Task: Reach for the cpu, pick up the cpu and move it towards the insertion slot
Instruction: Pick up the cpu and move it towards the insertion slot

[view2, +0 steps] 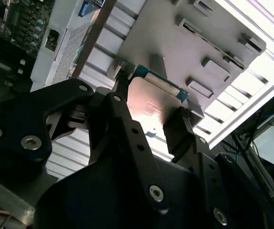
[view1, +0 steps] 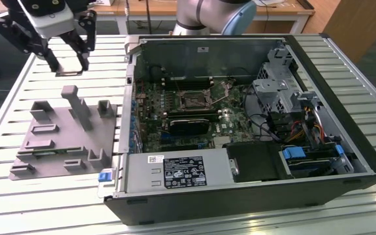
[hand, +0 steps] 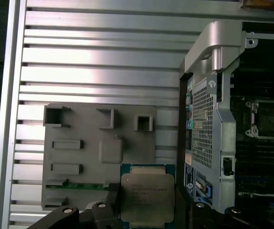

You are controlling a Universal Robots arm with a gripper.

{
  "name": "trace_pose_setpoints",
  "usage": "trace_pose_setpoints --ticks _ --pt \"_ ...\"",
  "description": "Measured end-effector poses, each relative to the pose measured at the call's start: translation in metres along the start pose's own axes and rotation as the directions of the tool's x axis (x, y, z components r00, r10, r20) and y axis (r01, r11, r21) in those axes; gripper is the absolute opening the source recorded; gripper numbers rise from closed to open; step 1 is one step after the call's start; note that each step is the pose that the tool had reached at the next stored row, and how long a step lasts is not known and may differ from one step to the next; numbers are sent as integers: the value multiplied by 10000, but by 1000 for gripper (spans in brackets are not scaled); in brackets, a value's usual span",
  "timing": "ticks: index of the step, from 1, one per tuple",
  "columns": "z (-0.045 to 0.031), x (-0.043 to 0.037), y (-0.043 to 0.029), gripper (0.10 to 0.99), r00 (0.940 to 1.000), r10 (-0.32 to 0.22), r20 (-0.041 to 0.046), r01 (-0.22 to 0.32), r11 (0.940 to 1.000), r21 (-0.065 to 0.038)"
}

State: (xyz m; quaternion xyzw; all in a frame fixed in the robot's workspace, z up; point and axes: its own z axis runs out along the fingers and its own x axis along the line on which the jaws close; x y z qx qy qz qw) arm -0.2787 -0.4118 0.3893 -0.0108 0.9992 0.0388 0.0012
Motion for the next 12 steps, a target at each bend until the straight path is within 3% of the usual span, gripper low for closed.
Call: trace_pose_setpoints --ticks 12 --pt "1 -441 -9 545 10000 0 1 0 10000 -38"
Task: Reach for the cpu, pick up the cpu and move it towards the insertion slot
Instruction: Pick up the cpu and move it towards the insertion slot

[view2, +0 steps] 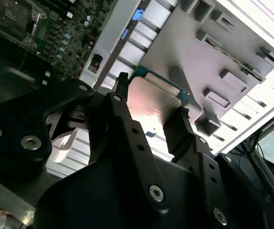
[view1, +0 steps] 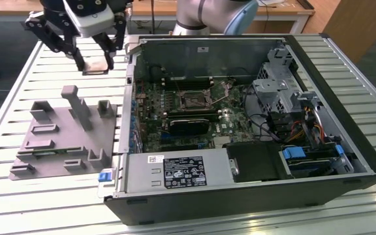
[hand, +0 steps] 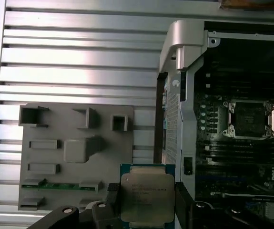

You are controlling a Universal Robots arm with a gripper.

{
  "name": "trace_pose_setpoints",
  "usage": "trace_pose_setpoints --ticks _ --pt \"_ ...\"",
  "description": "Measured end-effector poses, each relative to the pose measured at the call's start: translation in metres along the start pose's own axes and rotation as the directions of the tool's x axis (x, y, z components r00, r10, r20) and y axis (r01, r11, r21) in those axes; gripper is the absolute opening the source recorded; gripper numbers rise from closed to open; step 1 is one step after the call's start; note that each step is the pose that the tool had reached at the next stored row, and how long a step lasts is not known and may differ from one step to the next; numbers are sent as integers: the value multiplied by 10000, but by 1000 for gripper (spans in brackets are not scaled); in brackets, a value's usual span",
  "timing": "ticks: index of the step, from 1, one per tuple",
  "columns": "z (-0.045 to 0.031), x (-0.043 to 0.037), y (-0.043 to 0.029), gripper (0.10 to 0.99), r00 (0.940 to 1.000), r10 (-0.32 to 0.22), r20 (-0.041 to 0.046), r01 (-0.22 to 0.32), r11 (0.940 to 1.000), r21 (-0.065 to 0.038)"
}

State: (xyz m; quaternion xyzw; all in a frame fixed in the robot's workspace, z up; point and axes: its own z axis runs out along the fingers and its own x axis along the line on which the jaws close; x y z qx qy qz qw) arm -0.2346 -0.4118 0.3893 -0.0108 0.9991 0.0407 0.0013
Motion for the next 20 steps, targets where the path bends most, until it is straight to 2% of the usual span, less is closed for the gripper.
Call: trace_pose_setpoints --ticks 20 --pt "1 -651 -14 545 10000 -1 0 1 10000 -13"
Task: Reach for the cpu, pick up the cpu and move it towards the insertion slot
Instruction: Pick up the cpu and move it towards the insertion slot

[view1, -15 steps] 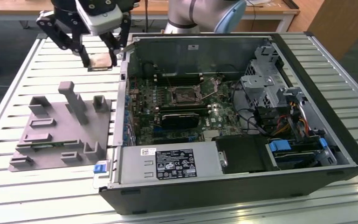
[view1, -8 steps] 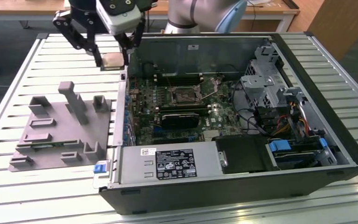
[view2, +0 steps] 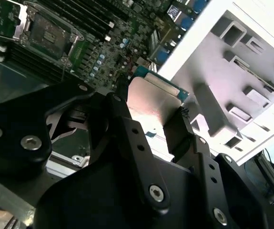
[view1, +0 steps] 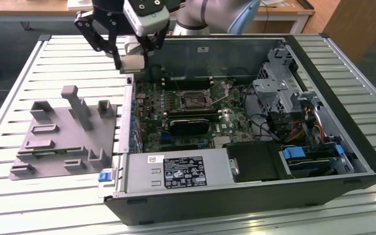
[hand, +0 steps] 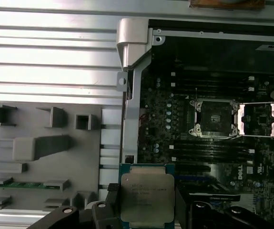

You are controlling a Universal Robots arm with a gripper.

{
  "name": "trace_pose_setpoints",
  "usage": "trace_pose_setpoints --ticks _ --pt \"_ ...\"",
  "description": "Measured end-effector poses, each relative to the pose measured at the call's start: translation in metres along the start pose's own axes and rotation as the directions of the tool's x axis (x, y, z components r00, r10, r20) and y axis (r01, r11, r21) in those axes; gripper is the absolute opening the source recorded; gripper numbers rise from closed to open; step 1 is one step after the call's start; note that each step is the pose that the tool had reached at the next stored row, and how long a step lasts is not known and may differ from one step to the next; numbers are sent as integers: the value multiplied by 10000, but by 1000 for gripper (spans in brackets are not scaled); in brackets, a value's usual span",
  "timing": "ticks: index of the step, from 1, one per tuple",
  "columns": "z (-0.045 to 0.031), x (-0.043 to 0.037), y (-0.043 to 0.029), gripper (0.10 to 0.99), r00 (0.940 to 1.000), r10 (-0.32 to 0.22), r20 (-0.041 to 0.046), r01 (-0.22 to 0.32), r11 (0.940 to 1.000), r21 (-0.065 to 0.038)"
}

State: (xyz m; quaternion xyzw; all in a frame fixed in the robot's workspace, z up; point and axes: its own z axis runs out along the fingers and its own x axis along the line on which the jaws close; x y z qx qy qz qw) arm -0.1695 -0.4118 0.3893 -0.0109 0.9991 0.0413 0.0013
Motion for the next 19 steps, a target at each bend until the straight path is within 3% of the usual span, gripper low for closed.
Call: trace_pose_setpoints --ticks 9,19 --pt "2 -280 12 545 10000 1 0 -1 10000 -7" --pt "10 -586 93 545 10000 0 0 0 10000 -39"
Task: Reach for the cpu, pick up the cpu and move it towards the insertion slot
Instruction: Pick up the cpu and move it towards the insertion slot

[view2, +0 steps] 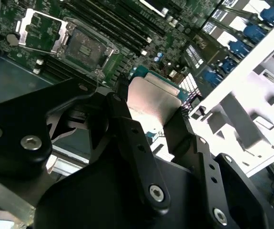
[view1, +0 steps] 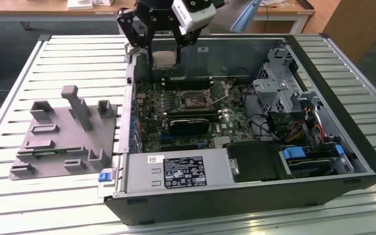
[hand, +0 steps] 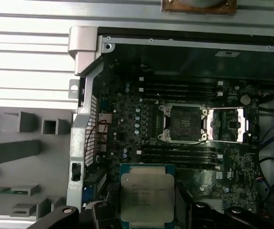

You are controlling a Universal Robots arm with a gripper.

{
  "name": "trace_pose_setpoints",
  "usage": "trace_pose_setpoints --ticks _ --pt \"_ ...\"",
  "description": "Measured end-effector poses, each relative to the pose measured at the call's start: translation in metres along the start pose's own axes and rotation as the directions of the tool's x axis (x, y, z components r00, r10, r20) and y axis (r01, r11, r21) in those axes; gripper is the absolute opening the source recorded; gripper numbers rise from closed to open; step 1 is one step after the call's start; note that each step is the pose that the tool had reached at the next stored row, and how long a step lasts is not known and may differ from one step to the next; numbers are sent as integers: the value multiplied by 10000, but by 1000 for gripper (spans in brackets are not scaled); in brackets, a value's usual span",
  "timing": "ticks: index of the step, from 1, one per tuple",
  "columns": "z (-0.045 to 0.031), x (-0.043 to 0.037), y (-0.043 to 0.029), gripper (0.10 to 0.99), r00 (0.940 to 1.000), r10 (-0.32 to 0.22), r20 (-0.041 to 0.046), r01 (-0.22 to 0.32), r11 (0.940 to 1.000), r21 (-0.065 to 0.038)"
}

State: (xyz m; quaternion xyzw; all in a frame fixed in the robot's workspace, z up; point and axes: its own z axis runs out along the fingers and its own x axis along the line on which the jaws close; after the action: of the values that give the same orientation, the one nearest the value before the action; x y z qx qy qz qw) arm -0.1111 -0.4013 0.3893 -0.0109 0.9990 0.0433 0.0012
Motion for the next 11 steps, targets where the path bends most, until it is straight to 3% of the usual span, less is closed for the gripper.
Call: trace_pose_setpoints --ticks 11 --pt "15 -270 159 545 10000 0 -1 0 10000 -5"
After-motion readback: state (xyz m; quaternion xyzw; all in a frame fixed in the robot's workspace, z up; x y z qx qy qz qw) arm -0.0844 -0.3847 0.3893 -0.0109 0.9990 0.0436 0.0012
